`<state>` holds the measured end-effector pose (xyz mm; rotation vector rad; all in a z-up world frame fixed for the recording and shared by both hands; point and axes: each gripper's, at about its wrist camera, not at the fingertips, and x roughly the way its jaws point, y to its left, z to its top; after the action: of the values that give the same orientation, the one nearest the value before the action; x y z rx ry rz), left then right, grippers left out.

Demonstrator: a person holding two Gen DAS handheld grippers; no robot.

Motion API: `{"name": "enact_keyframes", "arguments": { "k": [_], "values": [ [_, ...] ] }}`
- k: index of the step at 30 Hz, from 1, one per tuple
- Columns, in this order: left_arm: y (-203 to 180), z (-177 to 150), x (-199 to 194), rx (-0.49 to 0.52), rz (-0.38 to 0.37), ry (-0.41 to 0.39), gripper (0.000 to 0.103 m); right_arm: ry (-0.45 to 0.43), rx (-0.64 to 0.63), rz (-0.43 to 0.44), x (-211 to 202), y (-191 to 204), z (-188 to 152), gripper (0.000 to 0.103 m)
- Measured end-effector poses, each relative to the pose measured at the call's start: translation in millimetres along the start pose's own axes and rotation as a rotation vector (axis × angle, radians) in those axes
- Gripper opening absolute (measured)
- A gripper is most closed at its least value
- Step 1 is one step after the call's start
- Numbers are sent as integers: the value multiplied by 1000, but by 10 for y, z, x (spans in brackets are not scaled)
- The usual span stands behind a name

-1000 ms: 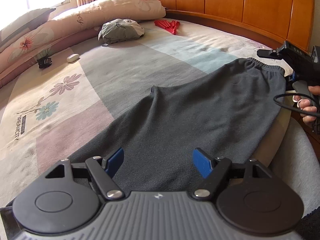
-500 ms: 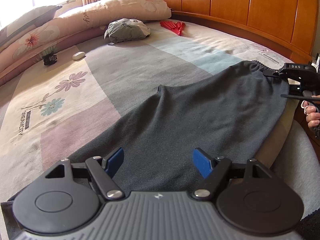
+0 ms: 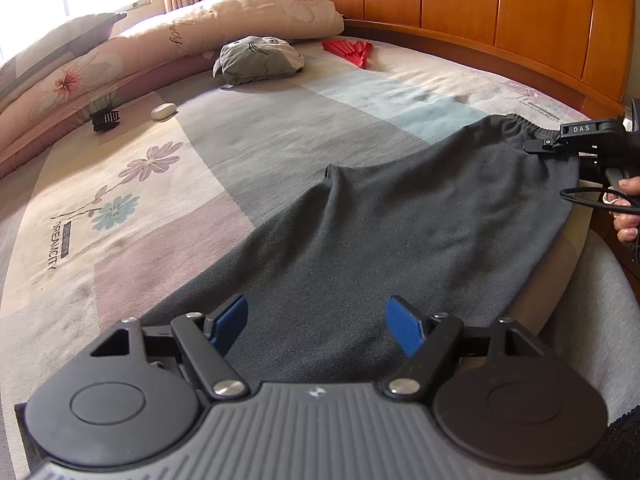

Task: Fold clothes
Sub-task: 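Lift the waistband with the right gripper and fold it toward the leg end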

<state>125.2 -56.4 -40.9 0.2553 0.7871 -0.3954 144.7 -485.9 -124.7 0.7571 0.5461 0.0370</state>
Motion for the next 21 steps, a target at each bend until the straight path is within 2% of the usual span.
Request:
{"name": "enact_keyframes", "arguments": {
  "k": [3,10,21],
  "values": [
    [93,-22,-68,-11,-37,4,77,-13,-69,1,-78,206,36,21],
    [258,-130,-236,9,-42,2,77,-7,-246,34,-199,839,31,21],
    [626,-447,-521,20,-12,-30,83,34,-507,121,-267,1926,-313,21]
  ]
}}
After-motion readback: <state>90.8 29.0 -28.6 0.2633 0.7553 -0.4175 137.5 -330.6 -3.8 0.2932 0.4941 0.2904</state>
